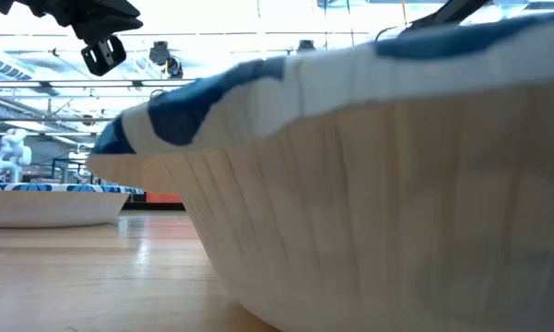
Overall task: Place and stack bowls onto a shelf
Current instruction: Stack the right blue patterned bowl on top of the other blue patterned bowl on the shelf, then put the blue patterned bowl on the shelf
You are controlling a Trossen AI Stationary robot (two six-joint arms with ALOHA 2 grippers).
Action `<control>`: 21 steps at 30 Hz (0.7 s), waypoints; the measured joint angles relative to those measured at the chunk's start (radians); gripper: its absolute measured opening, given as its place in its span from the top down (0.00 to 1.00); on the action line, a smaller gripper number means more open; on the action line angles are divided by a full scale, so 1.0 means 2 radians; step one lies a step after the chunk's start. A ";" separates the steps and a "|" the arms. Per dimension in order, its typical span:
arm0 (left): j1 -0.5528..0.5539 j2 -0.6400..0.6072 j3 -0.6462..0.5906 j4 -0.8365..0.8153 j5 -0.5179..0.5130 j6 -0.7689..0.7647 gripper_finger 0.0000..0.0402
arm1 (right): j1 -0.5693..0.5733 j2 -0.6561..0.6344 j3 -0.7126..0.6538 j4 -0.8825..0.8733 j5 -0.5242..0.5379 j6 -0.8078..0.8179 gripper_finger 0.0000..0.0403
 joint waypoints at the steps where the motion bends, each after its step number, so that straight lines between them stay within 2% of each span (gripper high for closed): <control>1: 0.000 0.000 0.000 0.000 0.000 0.000 0.87 | 0.000 -0.007 0.000 0.004 0.001 0.000 0.71; 7: 0.000 0.000 0.000 0.000 0.000 0.000 0.87 | 0.002 -0.055 0.000 0.027 0.028 -0.001 0.67; 12: 0.000 0.000 0.000 0.000 0.000 0.000 0.87 | 0.002 -0.098 0.000 0.007 0.054 -0.001 0.67; 17: 0.000 0.000 0.000 0.000 0.000 0.000 0.87 | 0.002 -0.145 0.001 -0.075 0.054 -0.006 0.68; 21: 0.000 0.000 0.000 0.000 0.000 0.008 0.87 | 0.013 -0.180 0.001 -0.167 0.054 -0.039 0.68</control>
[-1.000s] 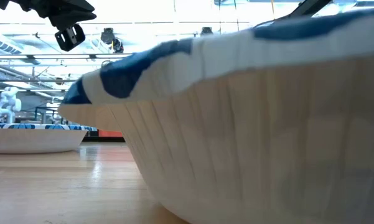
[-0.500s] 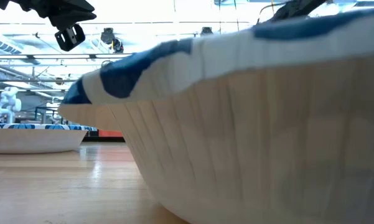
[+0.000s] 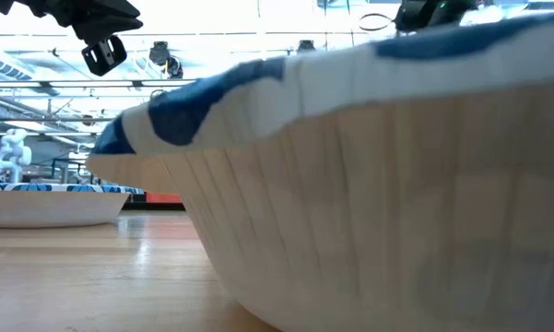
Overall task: Place and stack bowls onto a shelf
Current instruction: Put the blue patterned bowl on the shelf
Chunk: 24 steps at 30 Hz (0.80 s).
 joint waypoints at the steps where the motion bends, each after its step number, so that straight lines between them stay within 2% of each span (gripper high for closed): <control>1: 0.000 0.000 0.000 0.000 0.000 0.005 0.87 | 0.004 -0.008 0.000 -0.023 0.000 -0.009 0.68; 9: 0.000 0.000 0.000 0.000 0.000 0.023 0.87 | 0.072 -0.058 0.000 -0.178 -0.005 -0.035 0.68; 13: 0.000 0.000 0.000 0.000 0.000 0.023 0.87 | 0.122 -0.069 0.000 -0.229 -0.060 -0.007 0.68; 18: 0.000 0.000 0.000 0.000 0.000 0.034 0.87 | 0.200 -0.075 -0.018 -0.235 -0.132 0.068 0.68; 24: -0.004 0.000 0.000 -0.001 0.000 0.049 0.87 | 0.311 -0.074 -0.081 -0.170 -0.149 0.164 0.68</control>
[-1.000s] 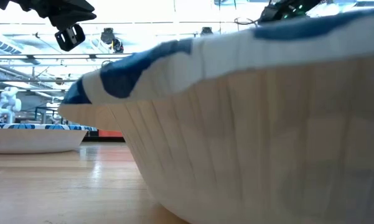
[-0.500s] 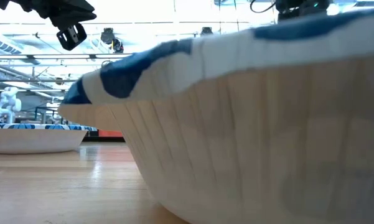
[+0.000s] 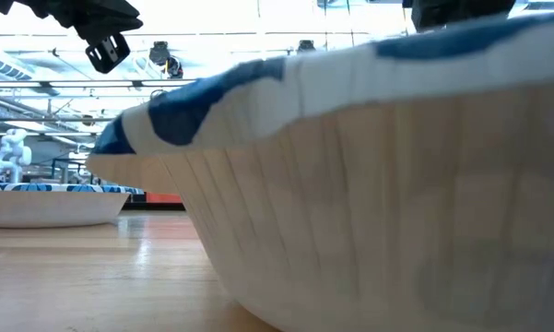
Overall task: Place and stack bowls onto a shelf
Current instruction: Put the blue patterned bowl on the shelf
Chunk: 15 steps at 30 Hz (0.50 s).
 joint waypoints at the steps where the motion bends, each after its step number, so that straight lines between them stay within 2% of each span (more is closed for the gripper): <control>1: -0.002 0.000 0.000 0.000 0.000 0.003 0.87 | 0.017 0.000 -0.013 0.018 0.000 0.016 0.68; 6: -0.015 0.000 0.000 0.000 0.000 0.009 0.87 | 0.096 0.000 -0.072 0.164 -0.028 0.112 0.68; 15: -0.040 0.000 0.000 -0.001 0.000 0.038 0.87 | 0.216 0.030 -0.181 0.472 -0.015 0.273 0.68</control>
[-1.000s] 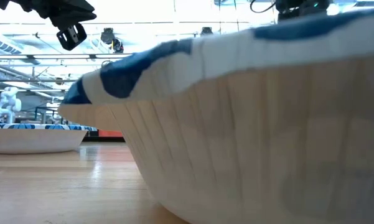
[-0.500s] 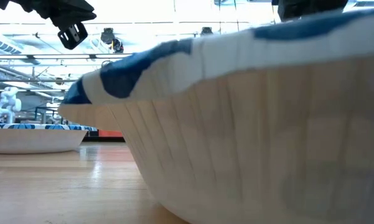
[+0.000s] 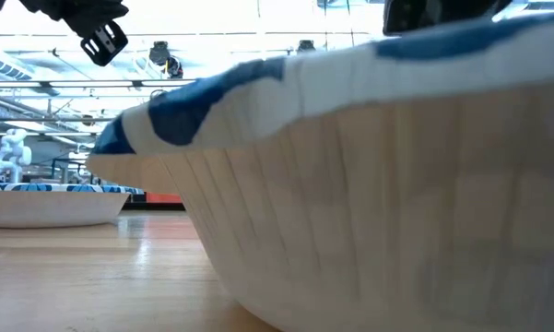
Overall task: Place and stack bowls onto a shelf
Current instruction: Put the blue patterned bowl on the shelf
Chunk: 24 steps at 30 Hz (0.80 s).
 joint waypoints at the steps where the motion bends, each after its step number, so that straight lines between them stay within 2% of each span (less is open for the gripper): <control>1: -0.002 0.000 0.000 0.000 0.000 0.002 0.87 | 0.012 0.008 -0.009 0.028 0.007 0.015 0.68; 5: -0.009 0.000 0.000 -0.003 0.000 0.013 0.87 | 0.049 0.052 -0.029 0.106 0.018 0.047 0.68; 11: -0.014 0.000 0.000 -0.003 0.000 0.015 0.87 | 0.083 0.116 -0.023 0.126 0.020 0.059 0.68; 15: -0.014 0.000 0.000 -0.003 0.000 0.015 0.87 | 0.099 0.149 -0.021 0.169 0.019 0.073 0.68; 24: -0.014 -0.001 0.000 -0.019 0.001 0.014 0.87 | 0.121 0.198 -0.021 0.208 0.042 0.103 0.68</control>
